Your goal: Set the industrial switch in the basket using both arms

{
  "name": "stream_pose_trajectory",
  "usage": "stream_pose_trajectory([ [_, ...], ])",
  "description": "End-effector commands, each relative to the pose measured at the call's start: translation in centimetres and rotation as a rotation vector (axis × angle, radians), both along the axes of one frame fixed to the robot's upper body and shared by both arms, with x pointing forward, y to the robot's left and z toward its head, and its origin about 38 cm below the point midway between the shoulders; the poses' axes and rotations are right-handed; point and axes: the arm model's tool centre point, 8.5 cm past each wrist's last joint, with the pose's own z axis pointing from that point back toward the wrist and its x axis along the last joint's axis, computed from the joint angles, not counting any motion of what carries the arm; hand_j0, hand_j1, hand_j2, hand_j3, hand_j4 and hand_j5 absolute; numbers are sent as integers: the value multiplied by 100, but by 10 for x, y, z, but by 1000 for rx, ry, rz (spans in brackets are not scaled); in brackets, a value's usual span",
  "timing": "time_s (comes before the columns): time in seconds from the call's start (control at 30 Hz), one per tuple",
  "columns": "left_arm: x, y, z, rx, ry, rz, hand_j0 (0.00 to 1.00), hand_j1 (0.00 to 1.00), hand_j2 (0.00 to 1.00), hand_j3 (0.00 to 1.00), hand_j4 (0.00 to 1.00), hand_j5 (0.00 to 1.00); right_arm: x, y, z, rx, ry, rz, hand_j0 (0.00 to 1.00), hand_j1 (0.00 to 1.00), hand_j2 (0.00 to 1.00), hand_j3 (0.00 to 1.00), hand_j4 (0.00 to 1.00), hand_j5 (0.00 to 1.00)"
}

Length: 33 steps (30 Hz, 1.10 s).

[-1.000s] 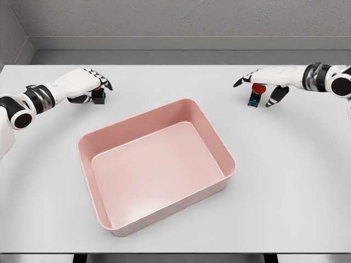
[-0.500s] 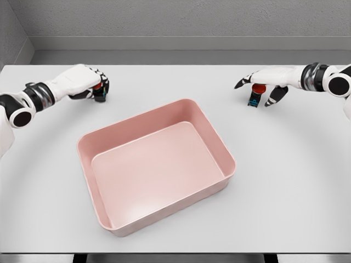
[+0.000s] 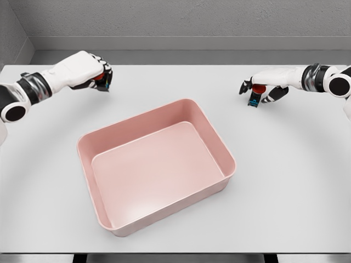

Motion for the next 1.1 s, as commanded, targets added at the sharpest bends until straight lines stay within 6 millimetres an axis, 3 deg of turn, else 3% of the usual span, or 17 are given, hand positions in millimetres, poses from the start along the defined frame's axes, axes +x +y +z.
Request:
stream_pose_trajectory([
  [0.0, -6, -2, 20, -6, -45, -32, 34, 34, 34, 34, 34, 34, 0, -1, 1, 6, -1, -5, 62, 62, 62, 62, 62, 62],
  [0.07, -13, -5, 31, -2, -70, -61, 34, 34, 34, 34, 34, 34, 0, -2, 1, 4, -1, -6, 55, 55, 55, 55, 55, 55],
  [0.3, -47, -22, 52, -22, -123, -178, 35, 35, 35, 35, 35, 35, 0, -3, 2, 5, -2, -8, 45, 45, 45, 45, 45, 45],
  [0.73, -86, -27, 70, -33, -147, -277, 34, 34, 34, 34, 34, 34, 1, 7, 15, 0, -27, 32, 45, 45, 45, 45, 45, 45],
  [1.07, -123, -25, 80, -65, -165, -327, 34, 34, 34, 34, 34, 34, 1, 7, 39, -9, -79, 56, 45, 45, 45, 45, 45, 45],
])
